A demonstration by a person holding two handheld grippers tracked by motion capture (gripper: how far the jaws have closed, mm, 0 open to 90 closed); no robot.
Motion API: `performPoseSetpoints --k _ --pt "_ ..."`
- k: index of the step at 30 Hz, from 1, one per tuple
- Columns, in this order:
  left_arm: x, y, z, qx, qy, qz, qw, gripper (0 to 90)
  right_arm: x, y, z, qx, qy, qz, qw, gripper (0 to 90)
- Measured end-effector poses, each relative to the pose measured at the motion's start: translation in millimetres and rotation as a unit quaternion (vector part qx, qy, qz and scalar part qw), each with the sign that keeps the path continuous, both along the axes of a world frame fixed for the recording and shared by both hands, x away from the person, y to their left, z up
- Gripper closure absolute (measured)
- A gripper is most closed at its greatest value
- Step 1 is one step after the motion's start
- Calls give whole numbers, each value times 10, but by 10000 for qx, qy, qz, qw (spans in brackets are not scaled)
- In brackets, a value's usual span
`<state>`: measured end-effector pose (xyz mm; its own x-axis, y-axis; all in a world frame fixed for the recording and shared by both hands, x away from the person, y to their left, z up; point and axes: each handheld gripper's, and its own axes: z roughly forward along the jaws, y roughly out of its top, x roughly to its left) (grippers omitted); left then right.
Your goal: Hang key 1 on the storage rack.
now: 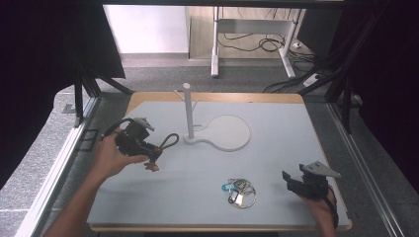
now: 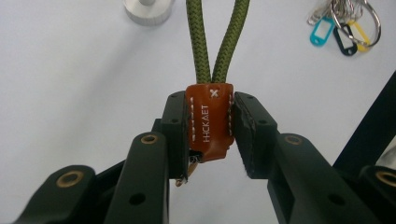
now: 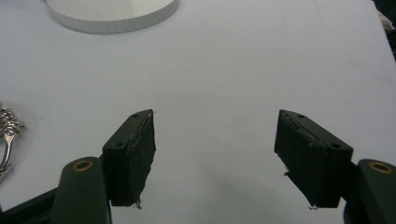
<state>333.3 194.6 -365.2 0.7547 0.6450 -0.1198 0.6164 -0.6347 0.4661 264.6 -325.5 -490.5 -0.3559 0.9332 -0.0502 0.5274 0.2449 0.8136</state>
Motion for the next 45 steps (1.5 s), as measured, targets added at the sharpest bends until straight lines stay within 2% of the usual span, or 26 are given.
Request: performPoseSetpoints --k 11,24,33,38,45 --pt "153 64 159 -169 -56 122 9998 673 -3 -36 -16 -8 28 -57 10000 293" --pt "387 74 252 -221 -30 261 9994 673 -9 -40 -16 -9 41 -76 10000 293" --pt "631 166 277 -384 11 546 9978 673 -7 -54 -14 -18 26 -106 9999 295" --pt "689 225 289 -424 -6 688 9967 673 -22 -55 7 3 -120 -140 9998 309" --pt "715 234 340 -435 -53 689 9967 673 -10 -63 -17 -8 3 -126 9999 304"
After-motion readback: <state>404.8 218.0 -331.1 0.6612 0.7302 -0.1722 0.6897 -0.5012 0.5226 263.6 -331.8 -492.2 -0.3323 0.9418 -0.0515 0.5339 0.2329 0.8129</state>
